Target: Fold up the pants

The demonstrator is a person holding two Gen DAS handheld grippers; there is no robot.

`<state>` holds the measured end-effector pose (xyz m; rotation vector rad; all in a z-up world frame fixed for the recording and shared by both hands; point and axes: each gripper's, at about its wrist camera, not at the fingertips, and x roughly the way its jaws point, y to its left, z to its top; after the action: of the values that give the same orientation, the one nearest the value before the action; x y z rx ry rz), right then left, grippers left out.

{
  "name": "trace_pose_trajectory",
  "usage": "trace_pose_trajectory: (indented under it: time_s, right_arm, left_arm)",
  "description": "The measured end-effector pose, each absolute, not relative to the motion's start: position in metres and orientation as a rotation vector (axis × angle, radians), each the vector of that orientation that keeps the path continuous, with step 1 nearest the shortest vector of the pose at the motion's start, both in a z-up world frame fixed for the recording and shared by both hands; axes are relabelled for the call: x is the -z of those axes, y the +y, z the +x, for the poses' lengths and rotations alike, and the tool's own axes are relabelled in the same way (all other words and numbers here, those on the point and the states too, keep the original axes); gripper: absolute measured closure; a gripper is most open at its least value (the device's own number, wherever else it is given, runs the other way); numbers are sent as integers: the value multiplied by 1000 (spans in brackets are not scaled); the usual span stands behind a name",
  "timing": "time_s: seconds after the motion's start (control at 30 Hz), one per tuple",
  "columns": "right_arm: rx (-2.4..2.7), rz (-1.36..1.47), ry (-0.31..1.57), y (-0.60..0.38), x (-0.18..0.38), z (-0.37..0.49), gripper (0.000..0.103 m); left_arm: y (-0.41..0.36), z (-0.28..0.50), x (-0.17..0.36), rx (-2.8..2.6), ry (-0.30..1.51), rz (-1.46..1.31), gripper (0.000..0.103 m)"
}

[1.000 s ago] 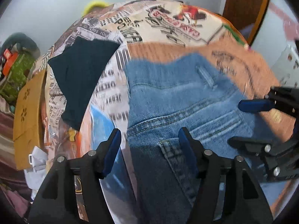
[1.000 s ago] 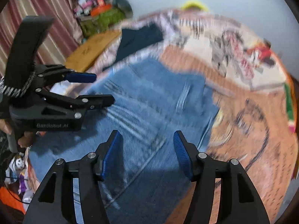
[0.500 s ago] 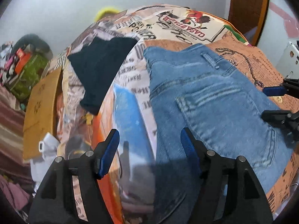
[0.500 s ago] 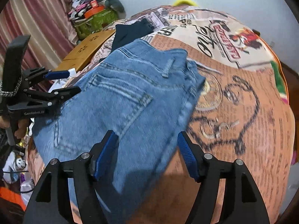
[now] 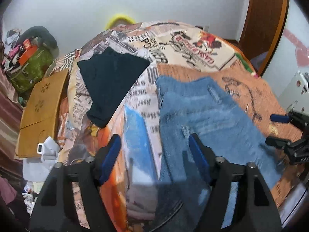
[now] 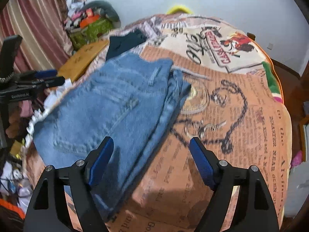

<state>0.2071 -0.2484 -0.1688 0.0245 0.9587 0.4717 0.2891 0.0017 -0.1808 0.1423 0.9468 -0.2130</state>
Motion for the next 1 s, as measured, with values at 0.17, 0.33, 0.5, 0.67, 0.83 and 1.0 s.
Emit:
trace_pose_trajectory:
  time_s: [0.17, 0.33, 0.5, 0.67, 0.83, 1.0]
  right_arm:
    - [-502, 193, 963, -255, 169, 224, 20]
    - [-511, 287, 1084, -252, 203, 248, 20]
    - [-554, 367, 1144, -252, 227, 259, 19]
    - [-636, 464, 1180, -253, 235, 274, 17]
    - [-681, 459, 1178, -244, 237, 278, 17]
    - [-697, 466, 1187, -236, 237, 286, 30]
  left_arm:
    - [-9, 326, 196, 253, 1042, 87, 20]
    - [-11, 354, 232, 266, 1202, 26, 20]
    - [-16, 364, 245, 329, 1246, 19, 20]
    - [-13, 382, 259, 410, 1319, -65, 16]
    - [-10, 390, 269, 470, 1345, -139, 16]
    - [-20, 391, 269, 513, 1347, -137, 29]
